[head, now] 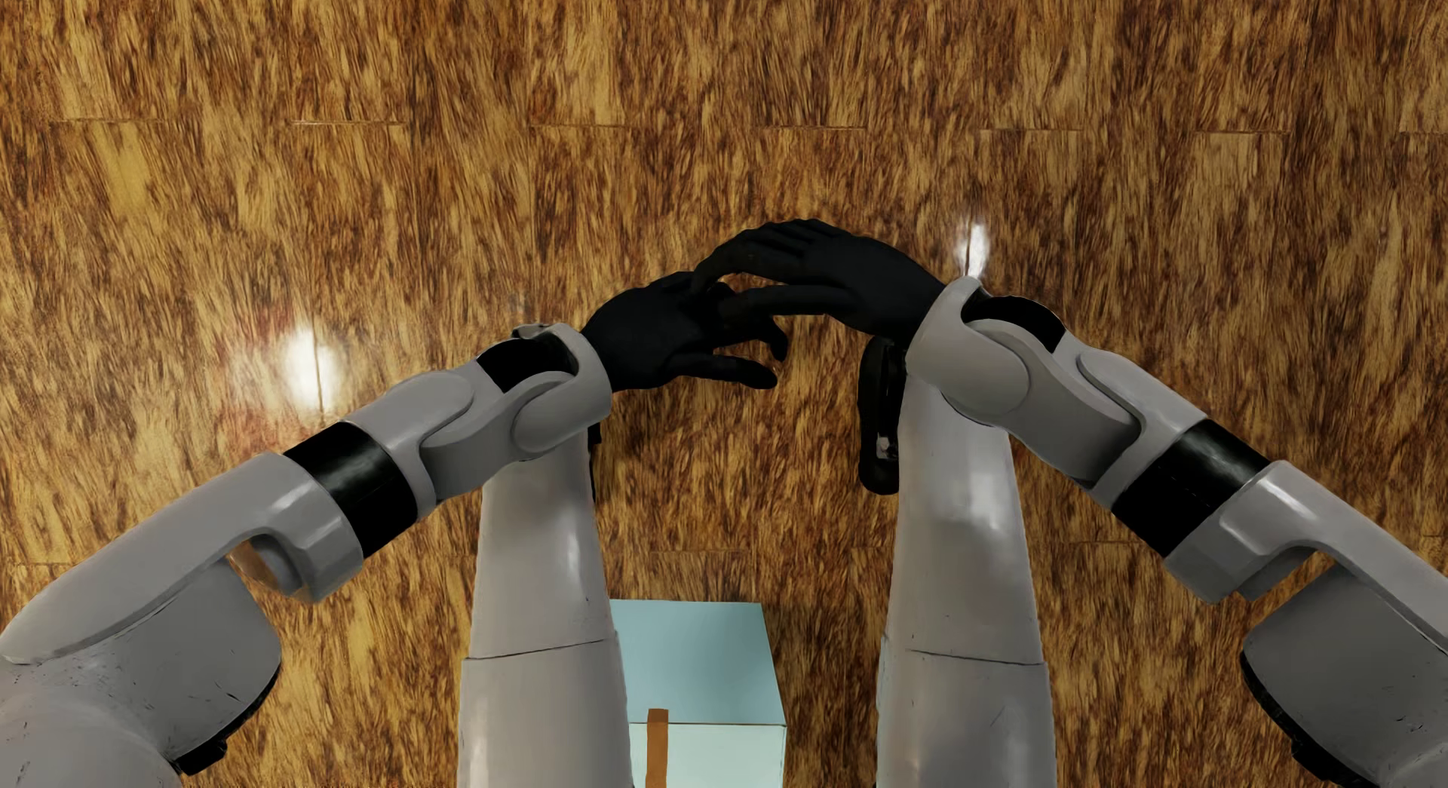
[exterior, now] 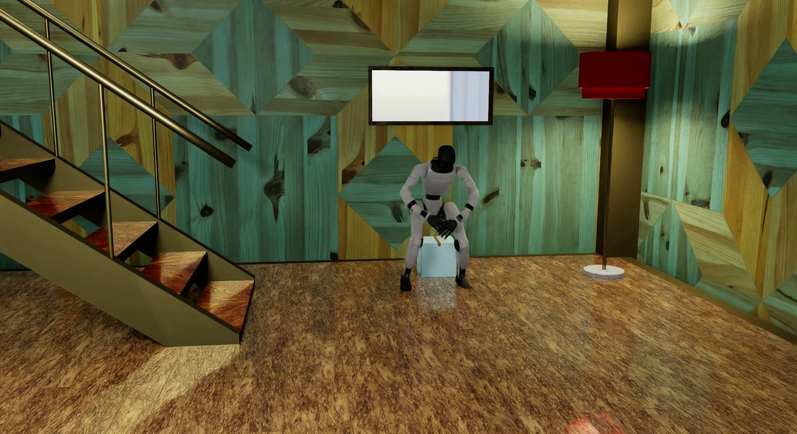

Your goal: Stand up from the light cyan box

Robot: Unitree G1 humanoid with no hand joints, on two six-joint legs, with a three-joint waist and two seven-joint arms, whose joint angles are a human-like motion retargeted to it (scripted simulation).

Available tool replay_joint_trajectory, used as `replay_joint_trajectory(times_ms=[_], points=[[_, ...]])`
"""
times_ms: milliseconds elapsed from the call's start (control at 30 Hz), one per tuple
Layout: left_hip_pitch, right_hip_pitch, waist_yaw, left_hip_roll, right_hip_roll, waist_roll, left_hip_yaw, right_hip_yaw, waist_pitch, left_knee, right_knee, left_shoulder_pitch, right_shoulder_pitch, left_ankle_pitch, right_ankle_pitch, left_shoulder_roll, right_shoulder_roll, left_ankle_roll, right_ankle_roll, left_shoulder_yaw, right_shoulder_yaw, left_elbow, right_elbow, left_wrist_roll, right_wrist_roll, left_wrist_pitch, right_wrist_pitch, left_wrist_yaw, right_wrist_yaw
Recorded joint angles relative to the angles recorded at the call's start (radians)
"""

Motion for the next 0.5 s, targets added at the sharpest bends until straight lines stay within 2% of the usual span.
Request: replay_joint_trajectory(times_ms=[100,133,167,200,233,333,400,500], points=[[0.218,0.238,-0.002,-0.002,0.021,-0.005,0.052,-0.04,-0.085,-0.299,-0.311,0.11,0.093,0.096,0.093,-0.2,0.208,0.015,-0.033,0.089,-0.043,0.303,0.329,0.082,-0.123,-0.009,0.018,-0.17,0.11],[0.295,0.319,-0.002,-0.001,0.027,-0.008,0.073,-0.052,-0.121,-0.398,-0.417,0.152,0.12,0.128,0.129,-0.252,0.27,0.018,-0.036,0.122,-0.047,0.374,0.425,0.1,-0.159,-0.002,0.039,-0.237,0.151],[0.373,0.402,0.0,-0.002,0.033,-0.013,0.093,-0.066,-0.163,-0.497,-0.524,0.204,0.154,0.158,0.164,-0.293,0.317,0.022,-0.039,0.171,-0.068,0.42,0.497,0.098,-0.173,0.011,0.057,-0.304,0.213],[0.456,0.489,0.005,-0.006,0.042,-0.02,0.112,-0.077,-0.209,-0.595,-0.632,0.265,0.202,0.185,0.197,-0.325,0.349,0.033,-0.046,0.227,-0.092,0.451,0.544,0.067,-0.161,0.054,0.094,-0.33,0.238],[0.539,0.58,0.009,-0.013,0.051,-0.022,0.127,-0.089,-0.256,-0.688,-0.738,0.333,0.257,0.207,0.226,-0.351,0.365,0.047,-0.052,0.284,-0.123,0.476,0.577,0.023,-0.131,0.098,0.13,-0.314,0.235],[0.78,0.846,0.013,-0.051,0.077,-0.03,0.178,-0.119,-0.402,-0.936,-1.023,0.537,0.432,0.26,0.295,-0.363,0.359,0.092,-0.08,0.426,-0.236,0.493,0.637,-0.111,-0.017,0.159,0.196,-0.292,0.218],[0.921,1.001,0.014,-0.068,0.09,-0.032,0.216,-0.141,-0.507,-1.077,-1.185,0.669,0.548,0.279,0.32,-0.344,0.335,0.104,-0.096,0.499,-0.301,0.459,0.652,-0.14,0.023,0.157,0.196,-0.294,0.189],[1.075,1.144,0.019,-0.08,0.094,-0.028,0.257,-0.168,-0.641,-1.237,-1.326,0.804,0.666,0.295,0.335,-0.311,0.315,0.102,-0.085,0.591,-0.388,0.454,0.709,-0.136,0.042,0.127,0.181,-0.32,0.153]])
